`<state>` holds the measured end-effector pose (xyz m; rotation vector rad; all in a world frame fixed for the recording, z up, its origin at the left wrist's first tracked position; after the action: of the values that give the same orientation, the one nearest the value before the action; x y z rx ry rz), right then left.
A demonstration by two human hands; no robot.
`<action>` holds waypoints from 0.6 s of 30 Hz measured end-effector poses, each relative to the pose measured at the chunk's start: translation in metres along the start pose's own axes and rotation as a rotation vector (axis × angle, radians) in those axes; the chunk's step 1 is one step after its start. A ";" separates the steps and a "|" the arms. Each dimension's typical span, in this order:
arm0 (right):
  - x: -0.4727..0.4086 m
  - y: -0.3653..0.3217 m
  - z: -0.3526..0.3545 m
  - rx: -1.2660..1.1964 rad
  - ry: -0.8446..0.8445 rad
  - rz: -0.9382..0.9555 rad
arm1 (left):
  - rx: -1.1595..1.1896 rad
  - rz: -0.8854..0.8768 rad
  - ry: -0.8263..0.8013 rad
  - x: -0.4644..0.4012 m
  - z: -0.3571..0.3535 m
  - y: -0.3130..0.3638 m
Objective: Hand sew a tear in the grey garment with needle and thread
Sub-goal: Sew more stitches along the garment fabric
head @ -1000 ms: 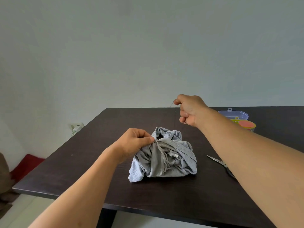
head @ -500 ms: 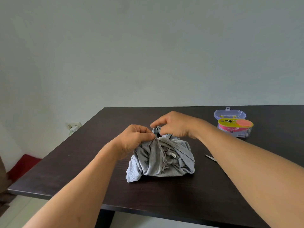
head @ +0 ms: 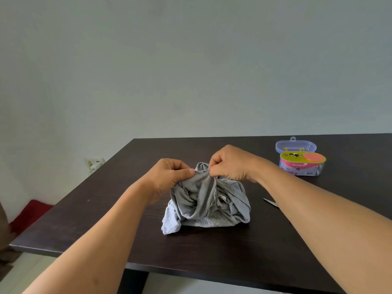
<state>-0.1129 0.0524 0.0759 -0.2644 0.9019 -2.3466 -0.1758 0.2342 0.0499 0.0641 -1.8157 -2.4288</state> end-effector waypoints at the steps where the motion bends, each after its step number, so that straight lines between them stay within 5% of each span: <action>1: 0.000 0.001 0.002 0.009 0.004 -0.006 | 0.011 0.004 -0.008 0.000 0.000 0.000; 11: 0.001 -0.001 0.003 0.017 -0.051 -0.083 | 0.040 0.058 -0.003 0.000 -0.004 0.004; 18: 0.009 -0.014 -0.006 -0.028 0.107 0.046 | -0.028 0.083 0.041 0.002 -0.001 0.009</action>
<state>-0.1290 0.0586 0.0809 -0.1295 0.9821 -2.3249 -0.1771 0.2303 0.0579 0.0354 -1.7316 -2.3774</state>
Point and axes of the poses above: each hand's wrist, its own x-axis away from the middle knuckle, its own z-axis out of the back of the hand, y = z × x, the point moved 3 cm from there along -x, towards the middle knuckle, and after that the axes turned 2 degrees about x, right-handed, at the moved point
